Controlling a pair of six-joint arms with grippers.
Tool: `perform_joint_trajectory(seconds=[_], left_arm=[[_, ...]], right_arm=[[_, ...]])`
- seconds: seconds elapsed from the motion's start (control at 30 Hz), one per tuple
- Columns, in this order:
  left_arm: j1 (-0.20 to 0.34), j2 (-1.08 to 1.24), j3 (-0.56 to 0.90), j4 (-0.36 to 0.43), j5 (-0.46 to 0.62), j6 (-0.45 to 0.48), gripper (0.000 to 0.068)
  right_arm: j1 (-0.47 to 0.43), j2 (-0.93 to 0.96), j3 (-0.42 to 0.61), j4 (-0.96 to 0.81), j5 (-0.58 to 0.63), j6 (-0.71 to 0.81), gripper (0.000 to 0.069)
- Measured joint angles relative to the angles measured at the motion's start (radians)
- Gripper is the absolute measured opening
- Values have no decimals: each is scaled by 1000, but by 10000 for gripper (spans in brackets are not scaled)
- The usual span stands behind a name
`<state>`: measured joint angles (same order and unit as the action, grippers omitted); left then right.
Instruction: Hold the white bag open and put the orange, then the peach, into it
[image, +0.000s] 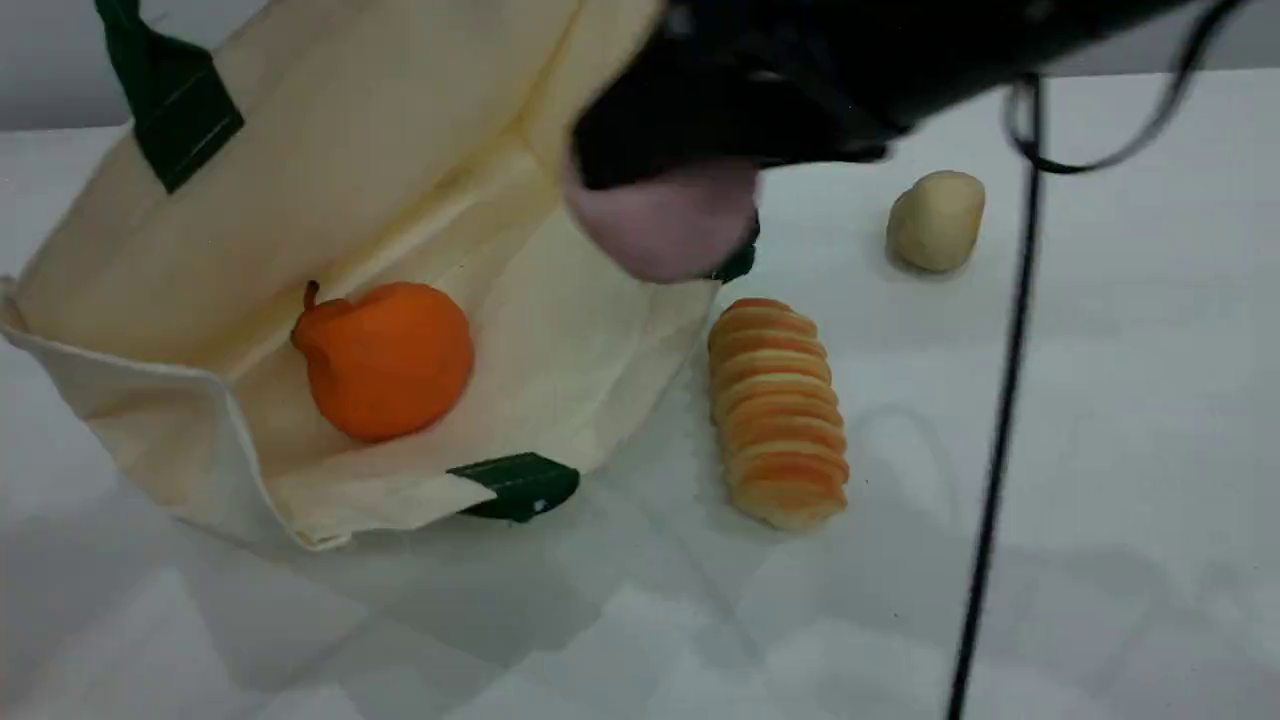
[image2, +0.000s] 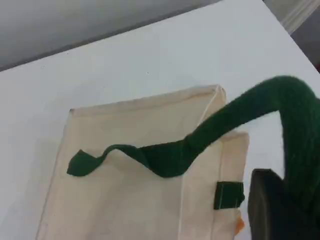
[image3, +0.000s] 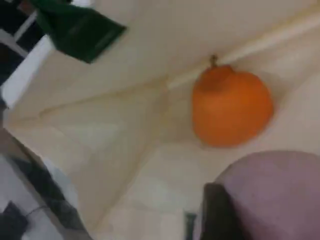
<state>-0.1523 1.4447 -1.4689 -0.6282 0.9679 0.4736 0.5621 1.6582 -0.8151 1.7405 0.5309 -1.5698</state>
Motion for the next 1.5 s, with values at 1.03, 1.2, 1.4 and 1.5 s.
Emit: perform_joint_trajectory(seconds=[1.03, 1.2, 1.4, 1.5], left_arm=[[0, 3, 0, -7, 14, 0, 57], [0, 3, 0, -7, 15, 1, 57], [0, 3, 0, -6, 18, 12, 57], [0, 9, 0, 0, 14, 16, 57]], right_arm=[[137, 408, -421, 3, -44, 0, 513], [136, 402, -420, 3, -34, 0, 535], [113, 350, -419, 1, -25, 0, 537], [75, 288, -419, -69, -16, 14, 537]])
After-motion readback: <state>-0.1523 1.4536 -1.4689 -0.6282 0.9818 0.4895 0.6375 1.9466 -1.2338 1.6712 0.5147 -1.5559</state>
